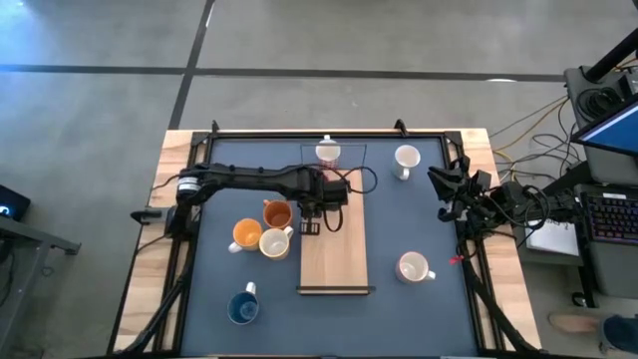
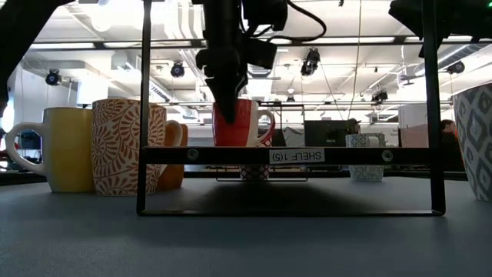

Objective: Place coffee mugs
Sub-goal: Put the red mug on the shelf, then put the blue patterned mug on the shelf

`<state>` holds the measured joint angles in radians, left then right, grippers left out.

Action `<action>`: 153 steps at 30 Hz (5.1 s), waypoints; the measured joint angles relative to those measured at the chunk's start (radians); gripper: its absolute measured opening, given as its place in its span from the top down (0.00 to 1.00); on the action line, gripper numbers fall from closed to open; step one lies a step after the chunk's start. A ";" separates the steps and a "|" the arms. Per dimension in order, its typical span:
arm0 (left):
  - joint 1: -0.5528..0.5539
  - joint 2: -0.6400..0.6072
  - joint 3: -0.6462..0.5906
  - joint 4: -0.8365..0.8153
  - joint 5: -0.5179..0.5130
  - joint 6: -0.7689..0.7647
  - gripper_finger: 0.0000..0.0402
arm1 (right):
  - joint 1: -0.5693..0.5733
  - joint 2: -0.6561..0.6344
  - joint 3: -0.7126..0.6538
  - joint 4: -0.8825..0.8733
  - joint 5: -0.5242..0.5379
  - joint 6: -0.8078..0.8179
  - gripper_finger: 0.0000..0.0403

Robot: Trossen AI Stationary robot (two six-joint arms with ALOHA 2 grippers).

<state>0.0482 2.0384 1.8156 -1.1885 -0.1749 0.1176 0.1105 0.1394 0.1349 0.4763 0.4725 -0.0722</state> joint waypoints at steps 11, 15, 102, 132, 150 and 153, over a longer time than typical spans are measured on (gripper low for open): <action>0.068 0.000 0.001 0.010 -0.051 0.043 1.00 | 0.000 0.000 0.000 0.000 0.001 -0.008 0.85; 0.097 0.000 0.001 0.019 -0.051 0.059 1.00 | 0.000 0.000 0.000 0.000 0.001 -0.015 0.85; -0.022 -0.809 -1.060 1.495 0.102 -0.033 1.00 | -0.003 0.427 0.516 -0.728 0.134 0.279 0.85; -0.021 -0.814 -1.058 1.519 -0.001 0.077 1.00 | -0.044 0.569 0.575 -0.943 0.184 0.377 0.46; -0.021 -0.907 -0.997 1.463 -0.047 0.144 1.00 | -0.359 0.632 0.575 -1.022 -0.106 0.297 0.44; -0.020 -0.931 -0.998 1.427 -0.085 0.143 1.00 | -0.416 0.649 0.575 -1.022 -0.109 0.298 0.44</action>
<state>0.0280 1.1079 0.8174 0.2387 -0.2601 0.2611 -0.3056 0.7882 0.7101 -0.5453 0.3633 0.2260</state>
